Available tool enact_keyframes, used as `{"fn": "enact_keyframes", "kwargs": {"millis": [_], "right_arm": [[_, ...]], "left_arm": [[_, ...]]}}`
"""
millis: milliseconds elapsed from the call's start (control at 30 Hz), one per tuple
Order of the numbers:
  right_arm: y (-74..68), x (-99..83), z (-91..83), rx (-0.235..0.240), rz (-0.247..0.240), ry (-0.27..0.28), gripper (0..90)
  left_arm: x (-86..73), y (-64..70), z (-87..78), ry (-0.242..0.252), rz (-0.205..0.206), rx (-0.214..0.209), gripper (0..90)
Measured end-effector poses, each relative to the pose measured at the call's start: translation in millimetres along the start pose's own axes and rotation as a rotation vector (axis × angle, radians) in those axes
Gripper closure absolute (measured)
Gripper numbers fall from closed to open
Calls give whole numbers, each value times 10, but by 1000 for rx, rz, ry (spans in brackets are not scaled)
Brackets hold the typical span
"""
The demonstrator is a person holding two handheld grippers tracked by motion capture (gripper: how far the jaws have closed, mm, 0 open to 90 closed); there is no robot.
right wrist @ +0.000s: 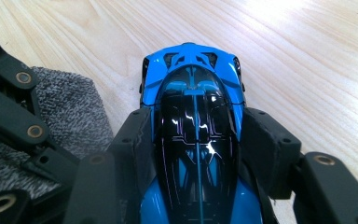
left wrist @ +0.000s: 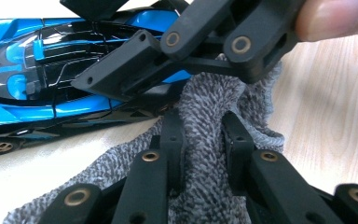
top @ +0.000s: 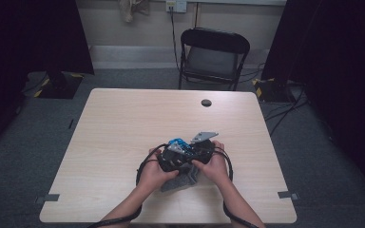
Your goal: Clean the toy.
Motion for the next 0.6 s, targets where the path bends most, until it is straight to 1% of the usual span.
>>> {"fn": "enact_keyframes", "kwargs": {"millis": [133,233,333,400,600], "right_arm": [[-1,3,0,0,-1,-3,448],[1,3,-1,1,0,-4,448],[2,6,-1,1,-4,-7,448],[3,4,-4,2,-1,-7,448],[5,7,-2,2,-3,-9,448]], "left_arm": [[-18,-43,-21,8,-13,3,747],[-29,-87,-58,4,-6,31,747],[-41,-136,-88,2,-13,45,747],[-47,-164,-99,6,-26,45,747],[-36,-203,-119,-5,-26,58,747]]}}
Point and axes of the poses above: each handheld gripper's, and its own axes: z roughly forward along the jaws, x roughly out of its top, y roughly to its right, the point moved 3 cm from there along z, roughly forward along the jaws, and after that the axes turned 2 degrees about x, right-handed, at the moved point
